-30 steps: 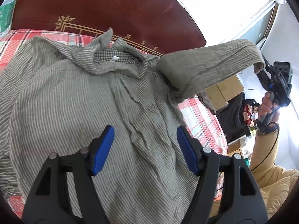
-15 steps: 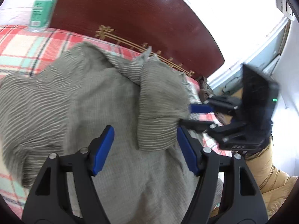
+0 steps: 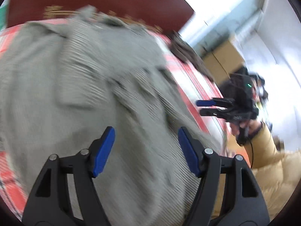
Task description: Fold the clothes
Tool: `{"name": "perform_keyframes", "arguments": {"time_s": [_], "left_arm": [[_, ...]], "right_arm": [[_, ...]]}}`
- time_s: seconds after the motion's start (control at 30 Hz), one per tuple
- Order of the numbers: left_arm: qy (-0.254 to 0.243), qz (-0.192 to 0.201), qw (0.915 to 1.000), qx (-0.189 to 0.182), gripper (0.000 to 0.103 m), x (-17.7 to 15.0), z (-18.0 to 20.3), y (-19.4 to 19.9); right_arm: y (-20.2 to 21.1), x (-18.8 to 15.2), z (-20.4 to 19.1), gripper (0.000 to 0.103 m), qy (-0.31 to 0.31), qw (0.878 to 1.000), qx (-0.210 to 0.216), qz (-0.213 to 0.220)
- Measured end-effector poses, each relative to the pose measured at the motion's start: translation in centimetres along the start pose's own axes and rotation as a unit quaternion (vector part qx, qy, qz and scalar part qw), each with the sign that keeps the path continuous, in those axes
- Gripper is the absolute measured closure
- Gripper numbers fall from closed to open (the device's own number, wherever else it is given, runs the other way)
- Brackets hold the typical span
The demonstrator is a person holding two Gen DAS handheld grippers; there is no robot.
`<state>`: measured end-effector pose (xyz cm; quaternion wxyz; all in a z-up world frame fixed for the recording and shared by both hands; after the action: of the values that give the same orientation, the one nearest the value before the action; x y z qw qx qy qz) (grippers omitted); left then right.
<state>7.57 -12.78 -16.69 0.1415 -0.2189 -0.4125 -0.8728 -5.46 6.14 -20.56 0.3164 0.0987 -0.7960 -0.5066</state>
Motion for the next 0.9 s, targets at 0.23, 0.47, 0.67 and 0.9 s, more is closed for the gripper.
{"name": "perform_keyframes", "arguments": {"time_s": [0.23, 0.47, 0.67, 0.9], "left_arm": [[-0.063, -0.057, 0.996, 0.025, 0.032, -5.4, 4.8, -2.3], [-0.035, -0.059, 0.9963, 0.052, 0.032, -7.6, 4.3, -1.6], [0.003, -0.045, 0.9961, 0.076, 0.032, -9.3, 1.4, 0.4], [0.032, -0.034, 0.9938, 0.101, 0.032, -11.1, -0.5, 2.0]], "right_arm": [[-0.9, -4.7, -2.7, 0.041, -0.006, 0.999, 0.046, 0.011], [-1.3, -4.7, -2.3, 0.095, -0.032, 0.996, 0.073, 0.03], [6.4, -3.3, 2.4, 0.096, -0.02, 0.993, -0.048, 0.104], [4.1, -6.9, 3.3, 0.086, -0.004, 0.998, -0.067, 0.002]]}}
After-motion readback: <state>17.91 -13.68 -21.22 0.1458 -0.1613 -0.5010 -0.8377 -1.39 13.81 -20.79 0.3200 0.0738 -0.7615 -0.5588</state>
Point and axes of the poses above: each gripper's, at about its wrist camera, not at the fingertips, and y roughly against the way its jaws point, z to its right, x to its top, the point moved 10 cm from there along -y, roughly the way its jaws point, and after that the axes turned 3 degrees about -x, right-handed, at the moved point
